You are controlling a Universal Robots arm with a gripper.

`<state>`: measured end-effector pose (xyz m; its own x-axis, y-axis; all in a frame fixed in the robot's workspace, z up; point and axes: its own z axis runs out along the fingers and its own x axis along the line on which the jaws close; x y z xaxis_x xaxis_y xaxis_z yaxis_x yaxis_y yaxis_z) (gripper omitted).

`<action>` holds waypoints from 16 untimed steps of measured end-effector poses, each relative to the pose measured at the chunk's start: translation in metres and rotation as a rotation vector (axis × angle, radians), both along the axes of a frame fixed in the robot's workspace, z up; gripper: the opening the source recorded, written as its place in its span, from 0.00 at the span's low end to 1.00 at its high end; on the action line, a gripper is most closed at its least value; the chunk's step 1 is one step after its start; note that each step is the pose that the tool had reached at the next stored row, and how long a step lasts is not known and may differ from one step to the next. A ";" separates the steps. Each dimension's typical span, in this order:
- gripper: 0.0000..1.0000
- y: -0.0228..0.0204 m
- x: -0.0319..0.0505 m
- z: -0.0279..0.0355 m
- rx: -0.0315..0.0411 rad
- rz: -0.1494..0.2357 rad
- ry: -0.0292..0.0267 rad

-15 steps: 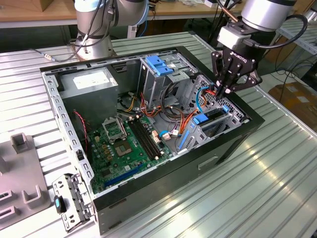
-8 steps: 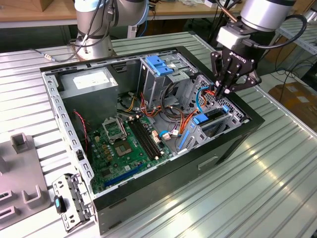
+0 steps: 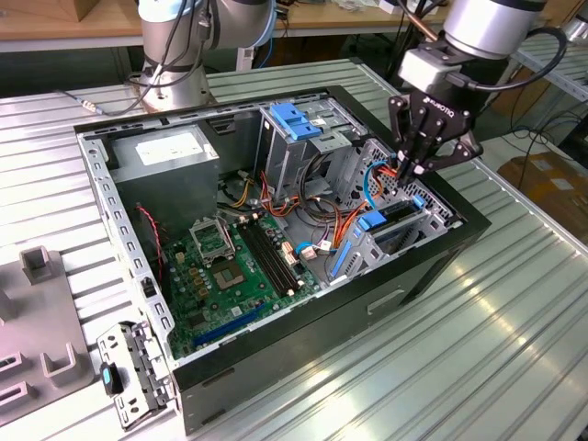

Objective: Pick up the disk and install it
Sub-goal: 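Insert the first disk wire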

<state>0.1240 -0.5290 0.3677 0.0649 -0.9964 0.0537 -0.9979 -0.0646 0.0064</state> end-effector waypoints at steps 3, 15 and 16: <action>0.16 -0.0002 -0.0009 -0.0001 0.0000 0.000 0.0000; 0.16 -0.0070 -0.0016 -0.0015 0.0002 -0.026 -0.0001; 0.16 -0.0070 -0.0016 -0.0026 0.0003 -0.034 0.0000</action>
